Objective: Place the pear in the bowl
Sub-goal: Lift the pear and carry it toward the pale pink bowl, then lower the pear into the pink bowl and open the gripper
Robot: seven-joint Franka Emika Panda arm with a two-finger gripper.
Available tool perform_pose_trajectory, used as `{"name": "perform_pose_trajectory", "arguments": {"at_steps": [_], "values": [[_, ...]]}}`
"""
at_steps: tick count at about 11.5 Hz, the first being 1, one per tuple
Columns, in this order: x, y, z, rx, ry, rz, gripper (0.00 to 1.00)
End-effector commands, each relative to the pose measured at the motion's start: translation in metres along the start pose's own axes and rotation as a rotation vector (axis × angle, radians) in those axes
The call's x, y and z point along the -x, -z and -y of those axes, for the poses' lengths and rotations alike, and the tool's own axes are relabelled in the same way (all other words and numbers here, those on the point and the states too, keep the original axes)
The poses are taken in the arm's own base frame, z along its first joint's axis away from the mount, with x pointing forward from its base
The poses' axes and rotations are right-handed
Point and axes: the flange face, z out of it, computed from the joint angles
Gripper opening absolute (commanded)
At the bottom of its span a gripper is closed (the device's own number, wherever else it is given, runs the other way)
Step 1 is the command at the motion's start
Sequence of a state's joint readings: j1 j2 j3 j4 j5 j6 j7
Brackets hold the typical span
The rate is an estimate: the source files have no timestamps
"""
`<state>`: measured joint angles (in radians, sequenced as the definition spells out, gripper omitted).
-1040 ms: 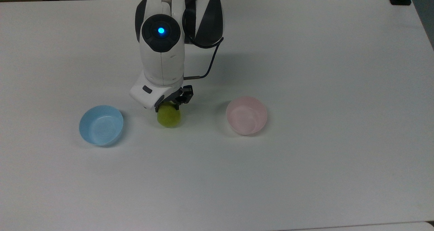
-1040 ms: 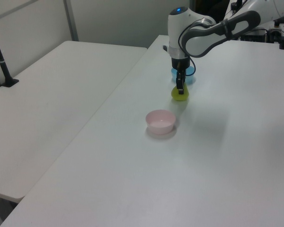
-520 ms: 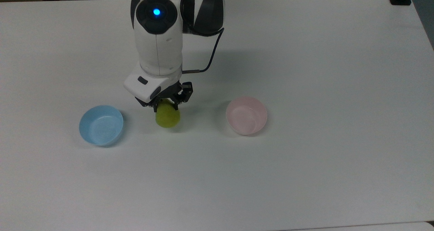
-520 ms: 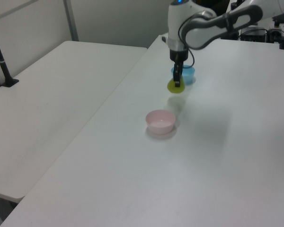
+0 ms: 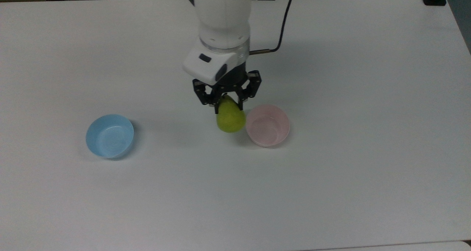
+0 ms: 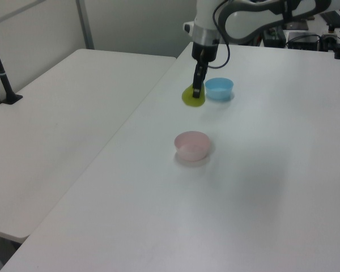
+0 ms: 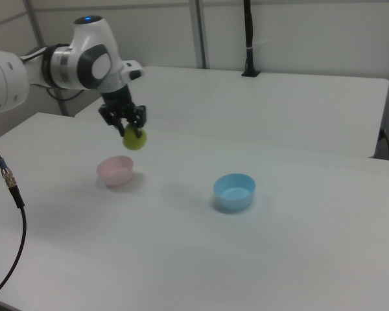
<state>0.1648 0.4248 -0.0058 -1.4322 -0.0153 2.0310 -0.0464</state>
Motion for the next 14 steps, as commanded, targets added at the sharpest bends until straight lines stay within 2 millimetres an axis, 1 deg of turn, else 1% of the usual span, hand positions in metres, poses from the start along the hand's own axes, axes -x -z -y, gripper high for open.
{"name": "perform_pose_trajectory", "arguments": {"at_steps": [1,2,3,4,5,6,7,8,9,10,11,13,14], "values": [[0.000,-0.023,0.068,-0.016,0.027,0.040,0.02],[0.001,-0.041,0.088,-0.017,0.042,0.064,0.02],[0.003,-0.054,0.098,-0.013,0.054,0.083,0.02],[0.005,-0.068,0.101,-0.010,0.062,0.103,0.02],[0.006,-0.076,0.101,-0.007,0.065,0.115,0.03],[0.006,-0.079,0.101,-0.006,0.069,0.120,0.08],[0.007,-0.082,0.100,-0.003,0.071,0.124,0.24],[0.011,-0.088,0.100,0.001,0.067,0.136,0.61],[0.011,-0.087,0.101,0.001,0.067,0.138,1.00],[0.010,-0.078,0.099,0.000,0.061,0.129,1.00],[0.008,-0.064,0.094,0.001,0.043,0.112,1.00],[0.008,-0.027,0.082,0.012,-0.046,0.082,1.00],[0.016,-0.008,0.067,0.046,-0.083,0.124,1.00]]}}
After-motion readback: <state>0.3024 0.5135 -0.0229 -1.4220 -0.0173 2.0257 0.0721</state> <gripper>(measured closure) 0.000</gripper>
